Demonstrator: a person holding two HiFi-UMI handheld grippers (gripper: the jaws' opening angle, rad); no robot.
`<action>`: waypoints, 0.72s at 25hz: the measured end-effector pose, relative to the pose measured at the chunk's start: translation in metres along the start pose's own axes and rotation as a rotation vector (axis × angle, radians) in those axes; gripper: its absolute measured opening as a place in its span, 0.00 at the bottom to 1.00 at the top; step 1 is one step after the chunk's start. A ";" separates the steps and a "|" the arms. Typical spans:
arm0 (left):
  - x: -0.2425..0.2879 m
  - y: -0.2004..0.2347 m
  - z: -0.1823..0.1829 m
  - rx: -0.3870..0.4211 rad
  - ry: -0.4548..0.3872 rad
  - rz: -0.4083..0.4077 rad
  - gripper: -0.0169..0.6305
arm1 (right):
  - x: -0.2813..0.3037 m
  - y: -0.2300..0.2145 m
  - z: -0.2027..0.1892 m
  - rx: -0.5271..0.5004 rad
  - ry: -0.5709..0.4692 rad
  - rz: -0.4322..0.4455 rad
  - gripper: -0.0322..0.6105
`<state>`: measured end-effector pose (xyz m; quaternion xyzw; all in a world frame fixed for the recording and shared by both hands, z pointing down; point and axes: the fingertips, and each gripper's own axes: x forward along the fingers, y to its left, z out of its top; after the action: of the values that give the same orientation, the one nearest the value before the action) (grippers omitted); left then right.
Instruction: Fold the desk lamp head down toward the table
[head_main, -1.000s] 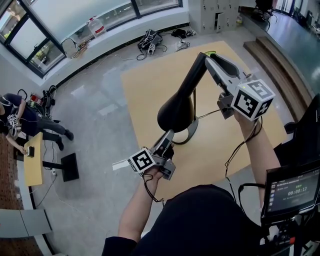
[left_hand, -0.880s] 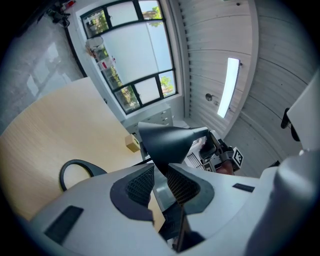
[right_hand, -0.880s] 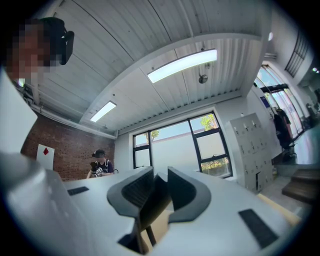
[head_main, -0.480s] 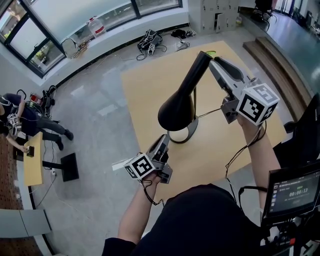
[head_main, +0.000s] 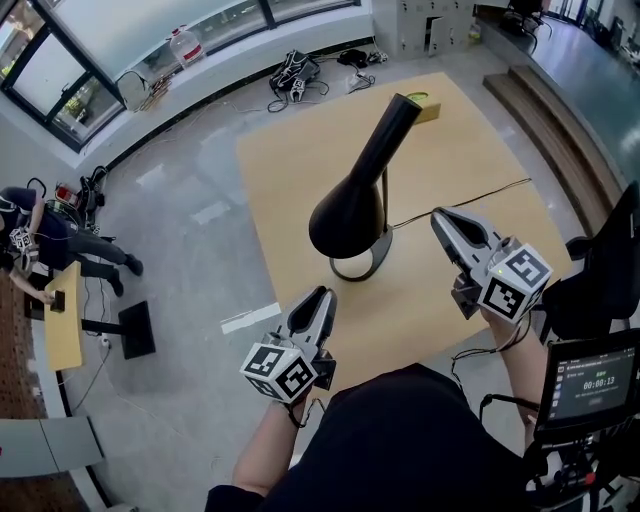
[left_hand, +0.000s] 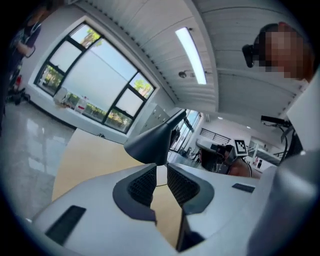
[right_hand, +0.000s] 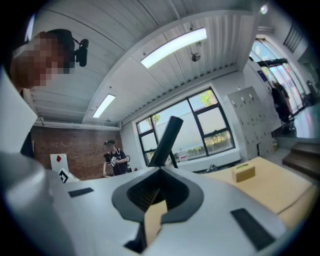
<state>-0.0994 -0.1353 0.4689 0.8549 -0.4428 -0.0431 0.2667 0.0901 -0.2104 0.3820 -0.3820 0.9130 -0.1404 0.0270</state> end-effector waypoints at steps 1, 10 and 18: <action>-0.003 -0.004 -0.001 0.028 0.004 0.002 0.13 | -0.007 0.003 -0.018 0.021 0.028 0.001 0.06; -0.007 -0.030 -0.027 0.113 0.068 -0.030 0.13 | -0.039 0.028 -0.097 0.106 0.075 -0.064 0.06; -0.011 -0.027 -0.033 0.103 0.082 -0.008 0.13 | -0.046 0.043 -0.126 0.103 0.127 -0.069 0.06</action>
<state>-0.0759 -0.1005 0.4814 0.8703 -0.4298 0.0140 0.2401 0.0737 -0.1195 0.4880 -0.4016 0.8908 -0.2122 -0.0164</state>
